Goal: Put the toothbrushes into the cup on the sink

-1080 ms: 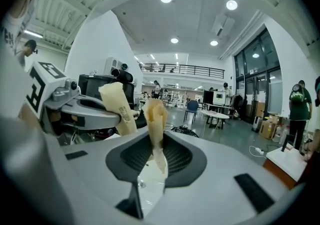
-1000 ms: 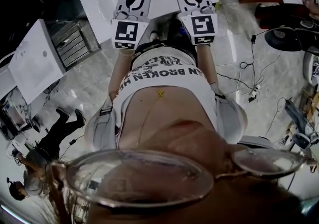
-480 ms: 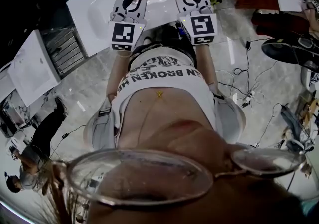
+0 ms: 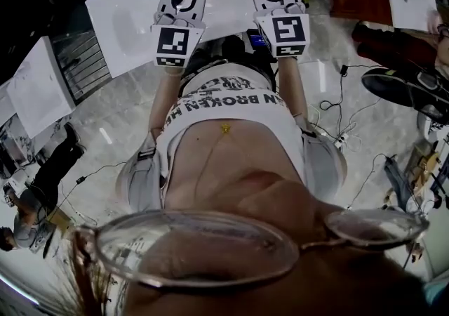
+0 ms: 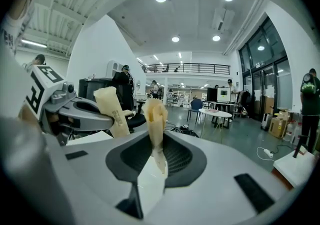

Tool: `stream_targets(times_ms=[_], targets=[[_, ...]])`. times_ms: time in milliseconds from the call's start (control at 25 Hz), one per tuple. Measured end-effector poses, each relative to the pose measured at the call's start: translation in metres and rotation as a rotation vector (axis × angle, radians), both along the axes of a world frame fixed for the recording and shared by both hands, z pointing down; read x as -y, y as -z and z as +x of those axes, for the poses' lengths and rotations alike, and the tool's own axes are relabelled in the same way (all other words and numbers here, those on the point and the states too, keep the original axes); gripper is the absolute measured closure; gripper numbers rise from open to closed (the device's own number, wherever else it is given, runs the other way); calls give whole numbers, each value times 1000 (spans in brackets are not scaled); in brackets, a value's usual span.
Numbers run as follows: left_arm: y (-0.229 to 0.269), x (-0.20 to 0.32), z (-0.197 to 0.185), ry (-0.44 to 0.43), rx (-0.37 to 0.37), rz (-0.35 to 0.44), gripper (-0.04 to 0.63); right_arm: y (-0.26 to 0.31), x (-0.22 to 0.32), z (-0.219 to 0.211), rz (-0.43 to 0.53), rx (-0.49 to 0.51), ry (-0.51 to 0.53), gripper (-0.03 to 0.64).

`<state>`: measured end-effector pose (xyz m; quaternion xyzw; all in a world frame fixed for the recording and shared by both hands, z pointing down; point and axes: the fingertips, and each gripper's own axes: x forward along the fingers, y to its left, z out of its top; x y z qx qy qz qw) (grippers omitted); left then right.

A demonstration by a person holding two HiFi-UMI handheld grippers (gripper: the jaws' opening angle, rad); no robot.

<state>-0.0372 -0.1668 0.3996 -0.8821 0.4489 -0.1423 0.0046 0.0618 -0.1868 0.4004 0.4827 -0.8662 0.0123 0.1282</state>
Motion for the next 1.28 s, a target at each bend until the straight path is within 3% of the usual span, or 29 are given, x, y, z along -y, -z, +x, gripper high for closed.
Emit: stream_targets(times_ms=[360, 840, 1280], targets=[[-5, 16, 8, 11, 0, -3, 575, -6, 20, 4, -10, -24, 22, 540], [0, 45, 4, -93, 12, -1, 575, -8, 43, 6, -30, -56, -79, 540], [-3, 44, -12, -97, -2, -19, 575, -16, 76, 10, 37, -109, -103, 540]])
